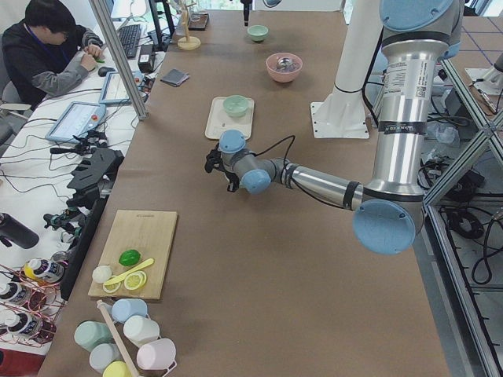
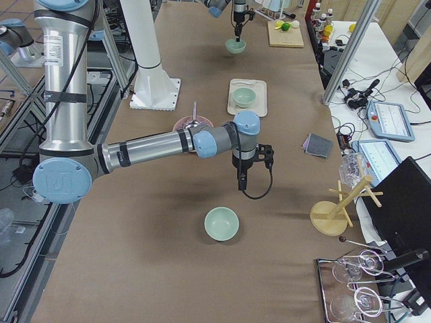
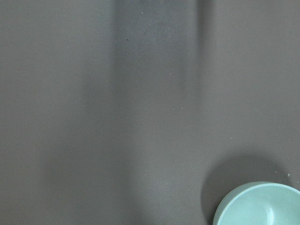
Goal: Stack green bowls together
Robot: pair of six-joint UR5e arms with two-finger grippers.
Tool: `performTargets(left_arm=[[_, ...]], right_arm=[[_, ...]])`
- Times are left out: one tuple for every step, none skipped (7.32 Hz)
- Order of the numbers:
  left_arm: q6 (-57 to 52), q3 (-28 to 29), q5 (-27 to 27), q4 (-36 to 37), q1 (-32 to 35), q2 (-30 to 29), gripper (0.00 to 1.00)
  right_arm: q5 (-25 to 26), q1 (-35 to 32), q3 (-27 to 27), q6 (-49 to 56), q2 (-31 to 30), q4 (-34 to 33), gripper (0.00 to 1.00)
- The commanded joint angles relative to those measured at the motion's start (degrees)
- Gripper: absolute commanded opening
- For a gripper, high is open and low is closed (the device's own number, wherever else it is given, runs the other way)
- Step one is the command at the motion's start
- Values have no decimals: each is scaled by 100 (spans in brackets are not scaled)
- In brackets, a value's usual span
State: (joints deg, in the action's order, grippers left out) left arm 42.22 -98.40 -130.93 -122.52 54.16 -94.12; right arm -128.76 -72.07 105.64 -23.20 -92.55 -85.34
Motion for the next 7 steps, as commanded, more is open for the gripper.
performTargets(left_arm=[[1037,-12,-3,27,-37,-543,0],[1469,-38,-2,323,-54,-955,0],[1716,-100,41,961,-194,-1481,0],[2032,-91,172,1333,-439,-1939,0],[2436,-91,478,1623,-755,-2309,0],[2779,-74,585,1966,-940,-2696,0],[3000,-39,595,2361,-1073,-3074,0]], right_arm=[[0,0,0,0,0,0,100],[0,0,0,0,0,0,100],[0,0,0,0,0,0,100],[0,9,0,0,0,0,100],[0,9,0,0,0,0,100],[9,9,-9,0,0,0,100],[9,9,-9,0,0,0,100]])
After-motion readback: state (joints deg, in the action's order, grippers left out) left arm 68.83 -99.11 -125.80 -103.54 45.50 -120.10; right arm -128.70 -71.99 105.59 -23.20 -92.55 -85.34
